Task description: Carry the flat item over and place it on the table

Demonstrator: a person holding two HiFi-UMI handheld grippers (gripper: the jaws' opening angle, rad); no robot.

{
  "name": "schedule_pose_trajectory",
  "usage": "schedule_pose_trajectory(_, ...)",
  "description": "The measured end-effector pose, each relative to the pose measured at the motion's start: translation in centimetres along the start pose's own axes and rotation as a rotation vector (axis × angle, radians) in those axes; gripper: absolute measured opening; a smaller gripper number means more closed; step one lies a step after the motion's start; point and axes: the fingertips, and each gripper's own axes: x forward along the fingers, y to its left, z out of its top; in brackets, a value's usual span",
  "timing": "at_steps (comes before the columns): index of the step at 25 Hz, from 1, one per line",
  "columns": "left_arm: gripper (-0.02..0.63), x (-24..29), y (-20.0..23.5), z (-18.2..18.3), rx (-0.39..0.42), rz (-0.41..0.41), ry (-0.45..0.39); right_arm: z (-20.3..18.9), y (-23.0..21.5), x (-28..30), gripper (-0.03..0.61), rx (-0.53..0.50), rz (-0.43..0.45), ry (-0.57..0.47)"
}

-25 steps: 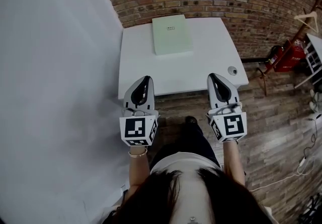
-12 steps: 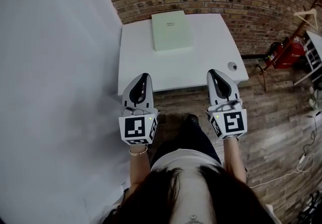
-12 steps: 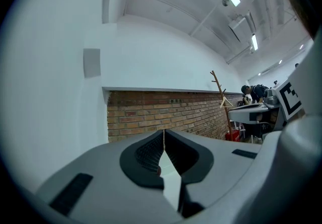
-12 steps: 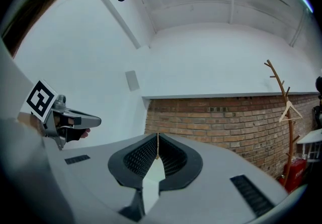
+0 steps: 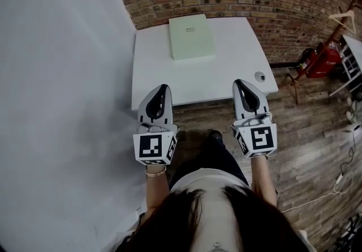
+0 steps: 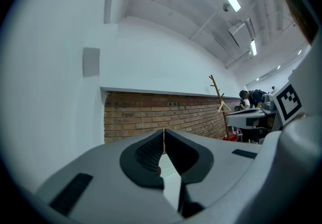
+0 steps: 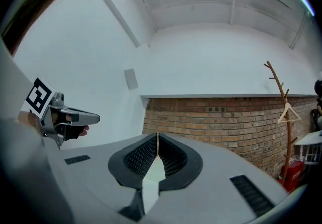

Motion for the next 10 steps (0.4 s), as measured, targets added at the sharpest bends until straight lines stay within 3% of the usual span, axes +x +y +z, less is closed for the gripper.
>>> schedule_pose_trajectory(10,0.018,0.29,0.69,-0.08,-0.031,0.012,-0.006,-0.67,-0.51,0.68,0.044,-0.002,-0.014,0.027)
